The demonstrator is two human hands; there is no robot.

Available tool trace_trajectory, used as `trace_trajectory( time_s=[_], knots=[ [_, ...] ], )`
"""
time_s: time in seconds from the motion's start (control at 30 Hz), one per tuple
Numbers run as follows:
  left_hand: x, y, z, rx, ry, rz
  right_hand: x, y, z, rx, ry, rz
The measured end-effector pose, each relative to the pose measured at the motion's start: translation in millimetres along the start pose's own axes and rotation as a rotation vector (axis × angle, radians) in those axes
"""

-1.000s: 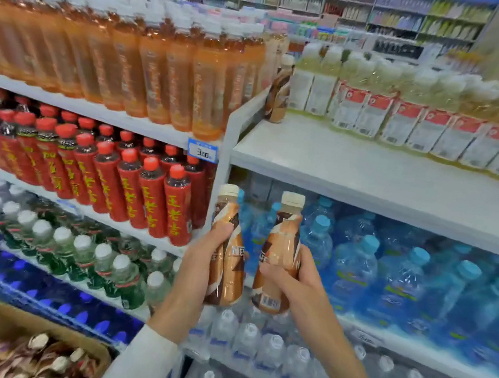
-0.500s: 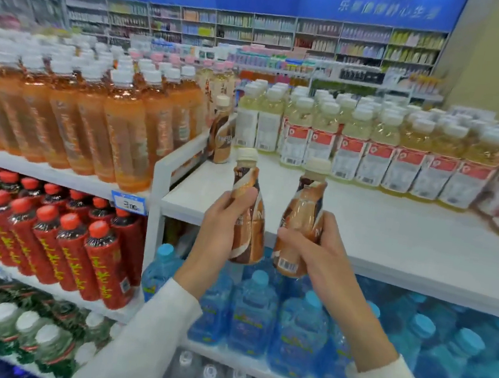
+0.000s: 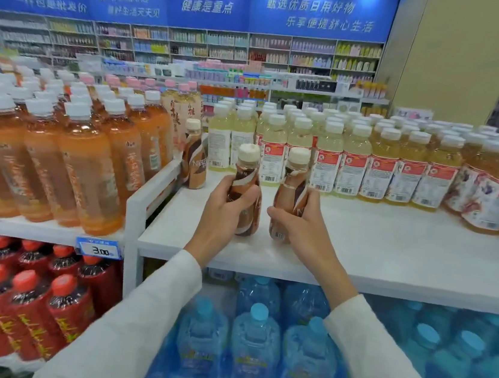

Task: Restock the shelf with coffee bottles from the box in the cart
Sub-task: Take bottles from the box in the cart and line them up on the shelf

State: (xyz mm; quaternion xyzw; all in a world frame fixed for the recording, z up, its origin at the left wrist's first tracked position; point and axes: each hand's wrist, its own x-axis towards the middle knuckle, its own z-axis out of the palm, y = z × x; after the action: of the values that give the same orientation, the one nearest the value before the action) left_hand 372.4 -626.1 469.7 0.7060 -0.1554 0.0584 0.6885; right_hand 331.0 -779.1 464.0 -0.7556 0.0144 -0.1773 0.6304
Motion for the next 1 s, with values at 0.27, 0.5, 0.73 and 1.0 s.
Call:
trace_trajectory(
  time_s=[0.27, 0.5, 0.73, 1.0],
  knots=[
    [12, -20, -6, 0.033, -0.043, -0.036, 4, 18, 9, -0.083, 0.015, 0.017],
    [16, -31, -38, 0.154, -0.253, -0.102, 7, 29, -20, -0.083, -0.163, 0.094],
    [14, -38, -35, 0.251, -0.127, -0.029, 7, 36, -8, -0.307, 0.03, -0.025],
    [8, -37, -34, 0.29, -0.116, -0.009, 7, 40, -2, -0.364, 0.051, -0.051]
  ],
)
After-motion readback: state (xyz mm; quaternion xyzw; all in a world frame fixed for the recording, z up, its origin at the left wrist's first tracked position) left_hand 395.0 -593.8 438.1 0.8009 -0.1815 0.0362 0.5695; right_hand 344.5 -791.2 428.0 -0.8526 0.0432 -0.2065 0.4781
